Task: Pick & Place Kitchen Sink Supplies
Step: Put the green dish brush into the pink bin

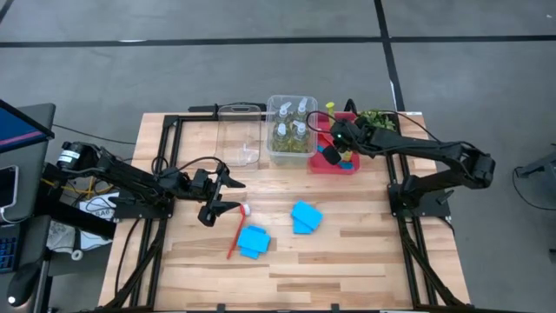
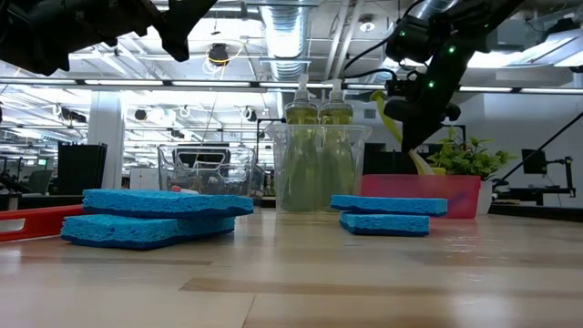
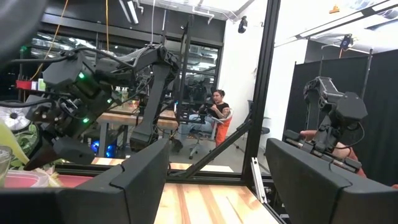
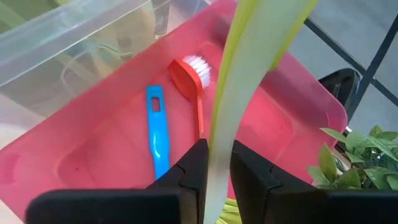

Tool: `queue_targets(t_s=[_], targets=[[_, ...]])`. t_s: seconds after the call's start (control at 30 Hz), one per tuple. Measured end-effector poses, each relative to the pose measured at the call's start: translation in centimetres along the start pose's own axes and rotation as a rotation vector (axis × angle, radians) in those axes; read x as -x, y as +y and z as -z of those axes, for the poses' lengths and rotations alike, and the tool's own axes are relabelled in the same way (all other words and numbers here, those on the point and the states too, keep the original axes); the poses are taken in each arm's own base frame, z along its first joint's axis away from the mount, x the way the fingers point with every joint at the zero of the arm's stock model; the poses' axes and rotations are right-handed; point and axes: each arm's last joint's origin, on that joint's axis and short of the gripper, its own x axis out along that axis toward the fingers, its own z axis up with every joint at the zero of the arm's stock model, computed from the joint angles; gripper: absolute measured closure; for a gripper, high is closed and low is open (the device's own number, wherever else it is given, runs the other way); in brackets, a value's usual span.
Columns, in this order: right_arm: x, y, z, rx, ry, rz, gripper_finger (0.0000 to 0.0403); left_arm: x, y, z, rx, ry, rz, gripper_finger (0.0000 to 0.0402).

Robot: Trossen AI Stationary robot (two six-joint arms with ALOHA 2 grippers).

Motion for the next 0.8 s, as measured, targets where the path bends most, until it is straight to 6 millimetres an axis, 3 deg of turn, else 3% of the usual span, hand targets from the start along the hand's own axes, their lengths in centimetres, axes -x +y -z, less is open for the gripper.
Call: queue_targets(t_s=[0.5, 0.8], targets=[[0.03, 0.05, -0.02, 0.0, -0.005, 0.003, 0.0232, 0.0, 0.01, 0.0, 0.0, 0.0, 0.0, 0.0131], [0.04, 0.05, -0.02, 0.0, -0.006, 0.004, 0.0202, 0.0, 0.01, 0.0, 0.0, 0.0, 0.0, 0.0131]])
